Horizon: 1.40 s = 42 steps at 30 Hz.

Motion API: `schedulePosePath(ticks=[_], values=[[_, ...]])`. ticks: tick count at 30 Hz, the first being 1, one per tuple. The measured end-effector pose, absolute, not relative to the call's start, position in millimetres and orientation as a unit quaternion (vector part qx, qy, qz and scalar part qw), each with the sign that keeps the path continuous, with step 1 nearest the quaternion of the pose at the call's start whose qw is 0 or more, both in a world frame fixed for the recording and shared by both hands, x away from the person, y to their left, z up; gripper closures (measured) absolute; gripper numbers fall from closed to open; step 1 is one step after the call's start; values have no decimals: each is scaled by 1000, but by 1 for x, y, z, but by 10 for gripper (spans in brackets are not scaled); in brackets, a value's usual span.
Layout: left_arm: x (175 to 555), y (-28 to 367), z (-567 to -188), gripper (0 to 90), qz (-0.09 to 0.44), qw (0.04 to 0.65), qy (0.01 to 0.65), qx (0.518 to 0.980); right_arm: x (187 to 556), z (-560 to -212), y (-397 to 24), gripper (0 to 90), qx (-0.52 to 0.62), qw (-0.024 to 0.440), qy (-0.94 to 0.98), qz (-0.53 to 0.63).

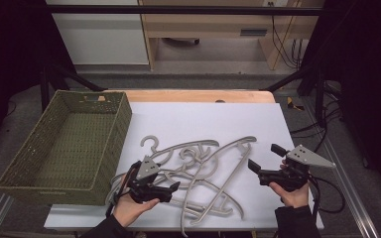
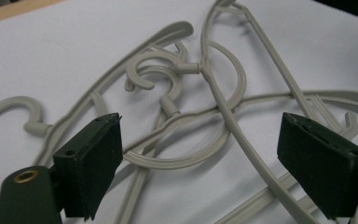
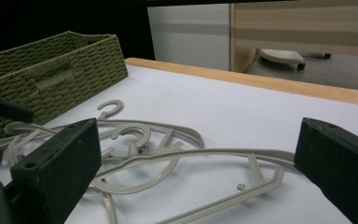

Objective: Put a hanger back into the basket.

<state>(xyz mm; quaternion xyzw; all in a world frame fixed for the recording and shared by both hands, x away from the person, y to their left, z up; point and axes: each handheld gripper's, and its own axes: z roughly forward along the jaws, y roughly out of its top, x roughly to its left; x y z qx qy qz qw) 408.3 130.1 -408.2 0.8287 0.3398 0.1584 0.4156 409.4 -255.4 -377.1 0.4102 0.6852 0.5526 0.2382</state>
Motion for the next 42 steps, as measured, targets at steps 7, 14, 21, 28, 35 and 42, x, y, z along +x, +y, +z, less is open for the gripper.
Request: schedulePosePath(ticks=[7, 14, 21, 28, 35, 42], values=[[414, 107, -421, 222, 135, 392, 334, 846, 408, -376, -255, 9, 410, 238, 685, 553], [415, 88, -437, 371, 104, 366, 330, 864, 409, -377, -254, 10, 409, 236, 687, 552], [419, 75, -449, 480, 91, 337, 333, 876, 409, -377, -253, 10, 408, 237, 690, 549], [421, 73, -453, 607, 80, 328, 352, 873, 410, -378, -250, 10, 407, 234, 692, 548], [425, 77, -452, 695, 66, 315, 365, 874, 410, -379, -249, 10, 407, 234, 694, 546], [426, 83, -449, 743, 70, 302, 376, 873, 410, -379, -251, 10, 409, 234, 693, 545]])
